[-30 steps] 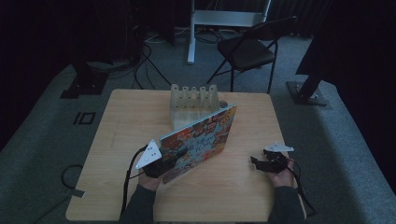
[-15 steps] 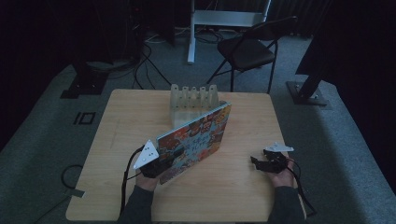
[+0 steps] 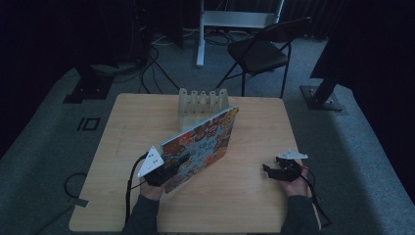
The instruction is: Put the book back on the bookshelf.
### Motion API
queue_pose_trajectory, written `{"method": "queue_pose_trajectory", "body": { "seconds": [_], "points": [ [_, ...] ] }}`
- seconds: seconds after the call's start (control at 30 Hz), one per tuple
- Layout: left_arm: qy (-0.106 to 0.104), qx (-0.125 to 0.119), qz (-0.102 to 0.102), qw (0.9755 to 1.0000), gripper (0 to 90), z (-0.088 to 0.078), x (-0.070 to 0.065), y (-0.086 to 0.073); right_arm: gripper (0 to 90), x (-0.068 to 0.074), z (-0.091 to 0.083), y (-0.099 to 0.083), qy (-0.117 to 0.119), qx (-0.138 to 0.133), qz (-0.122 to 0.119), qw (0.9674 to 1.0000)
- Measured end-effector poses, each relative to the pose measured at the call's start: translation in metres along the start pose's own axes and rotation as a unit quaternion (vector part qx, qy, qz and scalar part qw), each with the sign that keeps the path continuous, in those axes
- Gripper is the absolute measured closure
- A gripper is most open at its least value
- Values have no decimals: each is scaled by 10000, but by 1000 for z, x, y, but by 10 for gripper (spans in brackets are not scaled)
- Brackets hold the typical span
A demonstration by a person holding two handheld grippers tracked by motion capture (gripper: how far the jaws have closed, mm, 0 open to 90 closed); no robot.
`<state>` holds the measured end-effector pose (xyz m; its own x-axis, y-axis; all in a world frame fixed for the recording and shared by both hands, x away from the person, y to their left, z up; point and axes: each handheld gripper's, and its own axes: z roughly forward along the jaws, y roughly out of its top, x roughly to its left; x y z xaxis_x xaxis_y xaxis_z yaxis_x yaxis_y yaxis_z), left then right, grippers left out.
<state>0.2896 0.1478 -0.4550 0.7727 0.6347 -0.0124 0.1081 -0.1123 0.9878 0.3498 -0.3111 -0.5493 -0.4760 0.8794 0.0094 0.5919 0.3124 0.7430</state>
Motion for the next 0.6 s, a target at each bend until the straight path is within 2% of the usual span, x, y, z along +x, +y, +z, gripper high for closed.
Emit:
{"method": "queue_pose_trajectory", "body": {
  "seconds": [0.6],
  "points": [
    [263, 16, -31, 9996, 813, -6, 3, 4, 278, 0, 0, 0, 2, 0, 0, 10000]
  ]
}}
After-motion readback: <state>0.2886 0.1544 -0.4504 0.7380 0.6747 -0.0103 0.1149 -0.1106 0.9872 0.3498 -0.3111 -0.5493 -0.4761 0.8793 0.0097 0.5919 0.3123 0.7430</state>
